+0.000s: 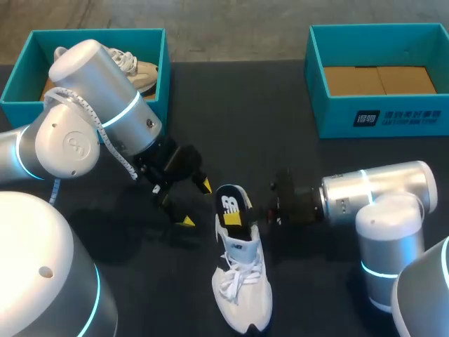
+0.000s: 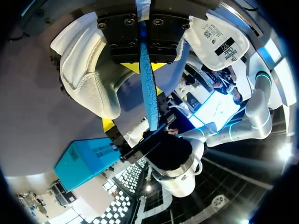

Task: Take the shoe out of the shoebox, open the shoe tongue, remove and reinsert the insole, then place the shoe into the shoebox

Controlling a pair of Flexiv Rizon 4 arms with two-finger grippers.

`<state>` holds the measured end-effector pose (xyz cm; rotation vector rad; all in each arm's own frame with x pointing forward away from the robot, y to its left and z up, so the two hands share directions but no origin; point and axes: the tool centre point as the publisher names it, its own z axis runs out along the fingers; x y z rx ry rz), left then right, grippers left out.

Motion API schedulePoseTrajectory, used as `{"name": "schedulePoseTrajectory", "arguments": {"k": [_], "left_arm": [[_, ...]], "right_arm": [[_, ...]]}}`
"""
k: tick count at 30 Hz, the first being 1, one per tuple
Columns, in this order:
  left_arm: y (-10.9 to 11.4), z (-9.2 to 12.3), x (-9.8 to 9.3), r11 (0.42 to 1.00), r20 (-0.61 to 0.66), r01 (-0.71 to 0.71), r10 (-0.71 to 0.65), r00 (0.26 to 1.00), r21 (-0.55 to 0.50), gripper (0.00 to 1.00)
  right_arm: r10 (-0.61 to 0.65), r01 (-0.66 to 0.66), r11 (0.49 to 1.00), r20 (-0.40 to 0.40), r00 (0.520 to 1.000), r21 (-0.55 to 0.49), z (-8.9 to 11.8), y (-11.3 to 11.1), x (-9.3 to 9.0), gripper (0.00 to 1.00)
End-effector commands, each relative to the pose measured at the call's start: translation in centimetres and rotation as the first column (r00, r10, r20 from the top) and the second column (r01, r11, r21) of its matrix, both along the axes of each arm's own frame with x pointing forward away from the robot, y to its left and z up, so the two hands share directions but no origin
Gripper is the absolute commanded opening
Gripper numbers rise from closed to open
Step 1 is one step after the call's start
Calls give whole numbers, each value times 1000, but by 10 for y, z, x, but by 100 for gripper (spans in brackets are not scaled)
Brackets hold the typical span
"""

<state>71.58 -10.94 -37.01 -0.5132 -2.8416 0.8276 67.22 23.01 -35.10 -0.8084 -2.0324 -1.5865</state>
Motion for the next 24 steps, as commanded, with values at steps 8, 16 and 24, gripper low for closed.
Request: {"name": "schedulePoseTrajectory", "arguments": {"k": [8,16,24], "left_arm": [[0,0,0,1000,1,1,-1,1000,1,100],[0,0,0,1000,1,1,-1,1000,1,100],[0,0,0,1000,1,1,-1,1000,1,100]], "right_arm": [[-5,5,1000,17,1000,7,6,-1,2,27],[-3,3,1000,38,999,10,12,-1,6,24],[-9,9,1000,80,997,-1,27,-3,15,22]]}}
